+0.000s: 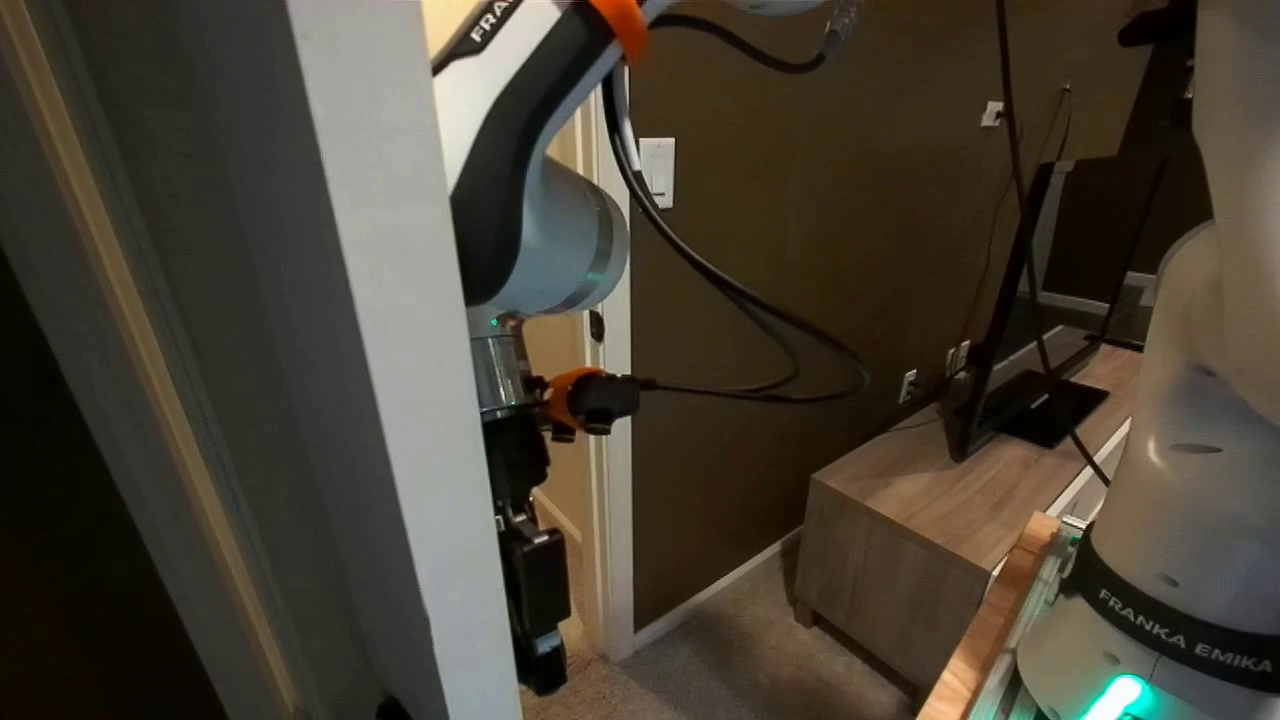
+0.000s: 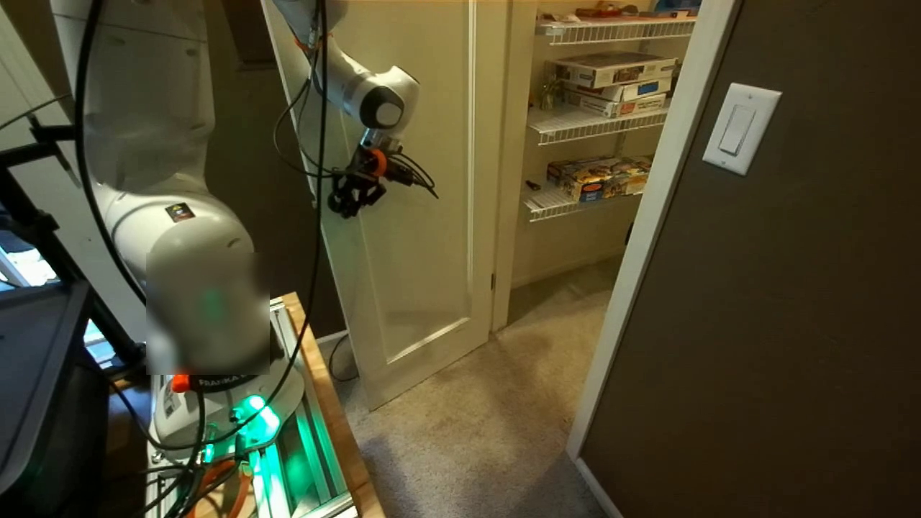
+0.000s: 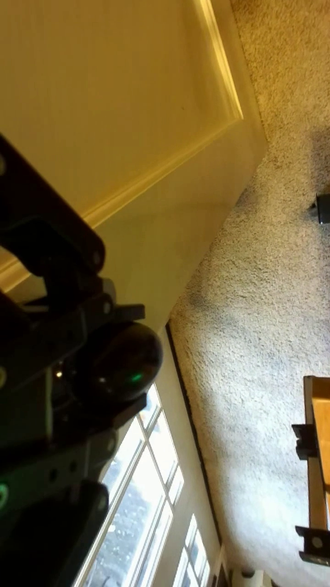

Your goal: Close the door

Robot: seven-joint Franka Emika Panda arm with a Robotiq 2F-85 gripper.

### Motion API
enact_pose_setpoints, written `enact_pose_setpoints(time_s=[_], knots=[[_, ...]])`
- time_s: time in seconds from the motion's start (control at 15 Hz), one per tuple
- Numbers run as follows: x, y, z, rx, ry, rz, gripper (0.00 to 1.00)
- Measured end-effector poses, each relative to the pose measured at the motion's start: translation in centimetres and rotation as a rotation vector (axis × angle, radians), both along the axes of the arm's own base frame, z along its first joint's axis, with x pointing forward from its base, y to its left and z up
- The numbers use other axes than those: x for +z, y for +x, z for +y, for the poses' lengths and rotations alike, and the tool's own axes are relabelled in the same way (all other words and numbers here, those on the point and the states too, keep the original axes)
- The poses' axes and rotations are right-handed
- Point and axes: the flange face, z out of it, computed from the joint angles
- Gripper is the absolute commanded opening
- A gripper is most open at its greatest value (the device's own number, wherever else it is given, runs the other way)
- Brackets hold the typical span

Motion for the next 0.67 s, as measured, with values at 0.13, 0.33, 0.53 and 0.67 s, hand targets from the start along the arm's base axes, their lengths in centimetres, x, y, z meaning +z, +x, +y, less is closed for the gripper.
enact_pose_setpoints(time_s=[0.13,0.33,0.53,0.67], knots=[[-0.5,0.8,-0.3,-0.012,-0.001,0.055,0.16],[-1.2,1.8,-0.7,-0.023,-0.003,0.132,0.16],[-1.8,2.6,-0.9,-0.032,-0.010,0.201,0.16],[-2.2,3.0,-0.9,-0.042,-0.019,0.239,0.16]])
